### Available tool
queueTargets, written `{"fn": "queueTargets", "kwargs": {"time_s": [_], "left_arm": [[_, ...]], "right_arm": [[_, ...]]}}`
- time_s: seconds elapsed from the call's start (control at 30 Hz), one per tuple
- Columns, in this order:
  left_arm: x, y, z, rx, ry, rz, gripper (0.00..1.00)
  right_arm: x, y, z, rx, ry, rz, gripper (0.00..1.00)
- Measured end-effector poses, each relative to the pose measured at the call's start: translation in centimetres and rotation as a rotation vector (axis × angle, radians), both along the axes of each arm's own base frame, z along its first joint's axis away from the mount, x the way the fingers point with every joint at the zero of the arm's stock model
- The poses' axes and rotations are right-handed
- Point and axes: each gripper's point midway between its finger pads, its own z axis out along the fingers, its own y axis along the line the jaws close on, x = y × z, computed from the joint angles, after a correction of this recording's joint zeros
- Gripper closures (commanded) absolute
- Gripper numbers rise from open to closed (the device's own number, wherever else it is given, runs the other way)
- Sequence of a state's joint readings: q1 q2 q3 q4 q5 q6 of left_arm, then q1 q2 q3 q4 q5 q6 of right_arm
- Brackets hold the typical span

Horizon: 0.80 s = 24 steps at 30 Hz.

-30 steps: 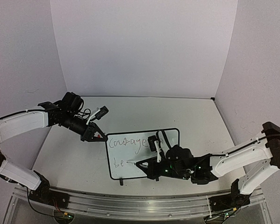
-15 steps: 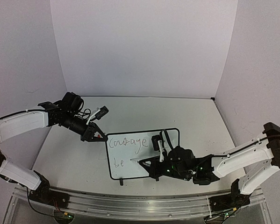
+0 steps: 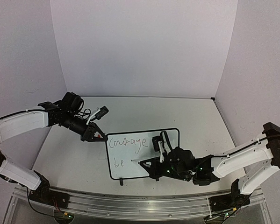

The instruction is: Write a sentence on the whiteboard

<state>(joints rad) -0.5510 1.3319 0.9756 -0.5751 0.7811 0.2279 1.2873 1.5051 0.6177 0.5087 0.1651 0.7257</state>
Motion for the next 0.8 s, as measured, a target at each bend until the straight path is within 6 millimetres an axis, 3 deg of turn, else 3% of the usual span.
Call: {"fn": "queueTargets", "kwargs": {"time_s": [0.37,0.67,0.8], "left_arm": [[0.0,0.0,0.0,0.0,0.0,0.0,1.0],[0.0,0.0,0.0,0.0,0.0,0.0,1.0],[0.0,0.0,0.0,0.0,0.0,0.0,1.0]], "right_arm": [[-0.5,-0.6,-0.8,-0.029,0.026,0.01,1.0],[-0.2,-1.3,1.1,0.0,-0.004,-0.008,1.0],[0.1,-1.5,1.0,-0.009,-0.011,-0.023,1.0]]}}
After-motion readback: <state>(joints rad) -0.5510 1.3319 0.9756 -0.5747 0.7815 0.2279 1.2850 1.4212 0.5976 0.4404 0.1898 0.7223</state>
